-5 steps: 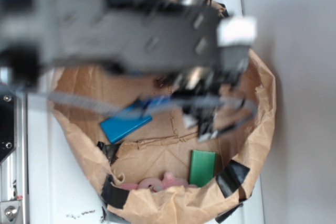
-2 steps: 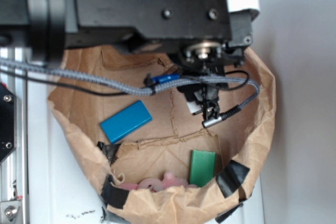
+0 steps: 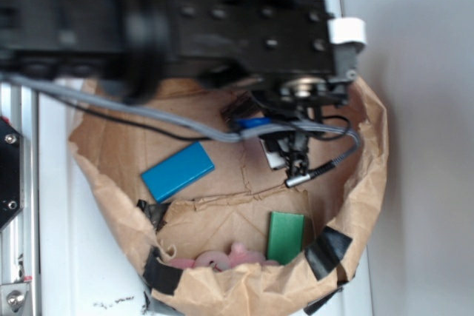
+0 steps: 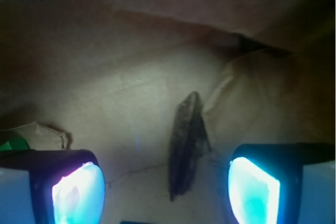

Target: Grab the wood chip.

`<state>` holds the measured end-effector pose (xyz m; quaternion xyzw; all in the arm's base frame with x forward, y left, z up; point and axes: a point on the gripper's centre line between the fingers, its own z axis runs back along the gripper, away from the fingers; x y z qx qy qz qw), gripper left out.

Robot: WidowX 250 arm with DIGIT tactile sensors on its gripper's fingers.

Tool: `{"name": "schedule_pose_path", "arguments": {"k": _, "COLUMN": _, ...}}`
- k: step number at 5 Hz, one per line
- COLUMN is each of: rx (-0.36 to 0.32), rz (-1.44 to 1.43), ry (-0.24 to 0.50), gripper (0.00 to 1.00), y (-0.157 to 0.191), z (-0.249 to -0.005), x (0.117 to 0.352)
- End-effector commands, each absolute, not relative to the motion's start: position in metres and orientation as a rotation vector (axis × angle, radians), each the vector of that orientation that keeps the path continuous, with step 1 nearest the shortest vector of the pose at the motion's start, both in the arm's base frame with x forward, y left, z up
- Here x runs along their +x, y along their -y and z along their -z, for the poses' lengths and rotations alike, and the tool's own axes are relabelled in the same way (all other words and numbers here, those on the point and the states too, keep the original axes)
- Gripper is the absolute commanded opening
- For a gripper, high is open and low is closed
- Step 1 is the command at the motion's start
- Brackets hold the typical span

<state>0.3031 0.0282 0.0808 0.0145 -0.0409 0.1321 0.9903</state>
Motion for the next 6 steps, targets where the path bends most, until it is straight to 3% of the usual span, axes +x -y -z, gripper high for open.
{"name": "schedule_pose_path", "arguments": {"k": 1, "rx": 0.004, "rz": -0.212, "ry": 0.096, "gripper": 1.00, "y": -0.028, "z": -0.074, "x": 0.315}}
{"name": "schedule_pose_path", "arguments": {"k": 4, "rx": 0.025, "rz": -0.275, "ry": 0.093, "gripper": 1.00, "y": -0.035, "z": -0.074, "x": 0.327}}
{"name": "schedule_pose_path", "arguments": {"k": 6, "rx": -0.034, "rz": -0.321, "ry": 0.124, "gripper": 1.00, "y": -0.049, "z": -0.065, "x": 0.323}}
